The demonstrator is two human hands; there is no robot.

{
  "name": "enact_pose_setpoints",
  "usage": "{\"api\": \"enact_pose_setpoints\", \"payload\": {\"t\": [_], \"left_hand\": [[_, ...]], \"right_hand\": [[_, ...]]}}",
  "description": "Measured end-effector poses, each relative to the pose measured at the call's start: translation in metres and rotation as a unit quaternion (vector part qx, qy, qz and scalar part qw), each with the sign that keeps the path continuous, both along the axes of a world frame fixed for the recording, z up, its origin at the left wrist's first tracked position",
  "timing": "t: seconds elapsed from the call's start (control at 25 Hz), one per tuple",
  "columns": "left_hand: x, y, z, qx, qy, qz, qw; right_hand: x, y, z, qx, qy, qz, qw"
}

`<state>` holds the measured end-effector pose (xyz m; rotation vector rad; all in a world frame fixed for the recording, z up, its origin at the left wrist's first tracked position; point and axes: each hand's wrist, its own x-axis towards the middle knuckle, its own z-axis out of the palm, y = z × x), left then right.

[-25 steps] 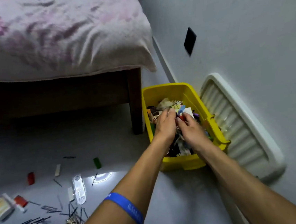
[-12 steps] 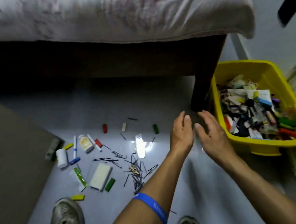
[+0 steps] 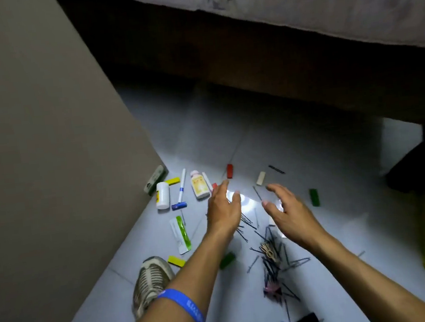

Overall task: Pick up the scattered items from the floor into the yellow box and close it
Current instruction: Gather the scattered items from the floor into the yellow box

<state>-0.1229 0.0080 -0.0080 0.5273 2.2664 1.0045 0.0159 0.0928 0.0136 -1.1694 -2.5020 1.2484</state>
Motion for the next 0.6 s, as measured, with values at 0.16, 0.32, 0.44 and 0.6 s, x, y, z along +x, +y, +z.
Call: {"api": "enact_pose_setpoints", "payload": {"t": [0.16,0.32,0.44,0.6], "left_hand": [[-0.108,-0.042,-0.049,-0.118,0.117,0.034,0.986],[-0.169,-0.047,-0.088,-0.204,0.131,0.019,0.970],[-0.183,-0.032,-0.108,-0.200,0.106,-0.016,0.974],[-0.163,-0.013,-0.116,-0.232,0.123,-0.058,0.963]], "right_hand": [[-0.067,0.000,-0.044,-0.012,-0.022,0.089,0.996],[-0.076,0.015,-0.079,0.001,-0.072,0.170,0.983],[-0.086,0.040,-0.097,0.035,-0.098,0.155,0.982],[-0.115,0.069,-0.113,0.081,-0.114,0.141,0.980]]}}
